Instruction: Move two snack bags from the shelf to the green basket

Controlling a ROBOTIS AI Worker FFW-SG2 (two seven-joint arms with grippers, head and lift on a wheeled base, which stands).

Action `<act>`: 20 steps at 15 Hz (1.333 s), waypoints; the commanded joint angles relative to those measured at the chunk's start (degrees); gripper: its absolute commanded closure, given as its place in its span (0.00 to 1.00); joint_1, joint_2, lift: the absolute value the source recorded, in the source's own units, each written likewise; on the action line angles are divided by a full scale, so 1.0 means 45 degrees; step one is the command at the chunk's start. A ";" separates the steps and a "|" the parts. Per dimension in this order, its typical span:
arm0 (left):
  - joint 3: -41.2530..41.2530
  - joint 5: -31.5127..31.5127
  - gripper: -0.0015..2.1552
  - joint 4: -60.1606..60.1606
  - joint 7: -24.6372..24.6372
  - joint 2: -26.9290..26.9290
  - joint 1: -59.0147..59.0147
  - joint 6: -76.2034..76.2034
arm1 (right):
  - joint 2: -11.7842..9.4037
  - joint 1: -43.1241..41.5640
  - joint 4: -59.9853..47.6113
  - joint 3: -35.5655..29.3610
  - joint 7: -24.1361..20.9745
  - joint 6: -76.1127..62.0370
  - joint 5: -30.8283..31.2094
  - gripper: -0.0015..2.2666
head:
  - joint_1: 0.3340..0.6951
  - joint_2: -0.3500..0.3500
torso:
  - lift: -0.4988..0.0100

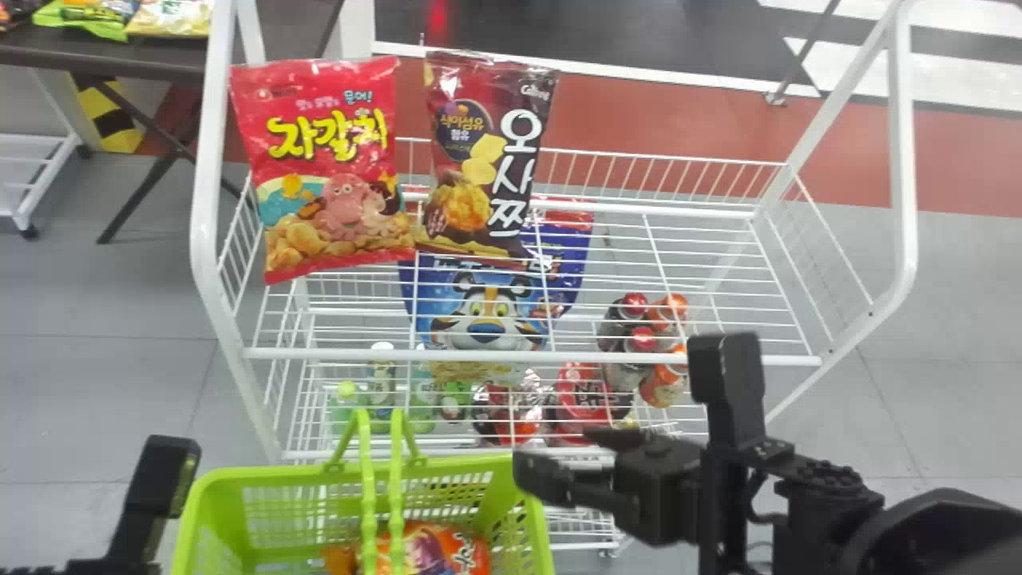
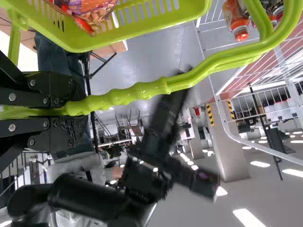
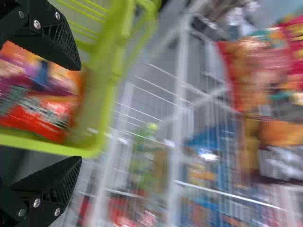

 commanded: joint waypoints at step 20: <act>-0.0013 0.0093 0.92 0.0627 -0.0254 -0.0302 0.1164 -0.0976 | -0.0112 0.3729 0.2201 0.1384 -0.1910 -1.3248 0.2849 0.07 | 1.00 0.05 | 0.94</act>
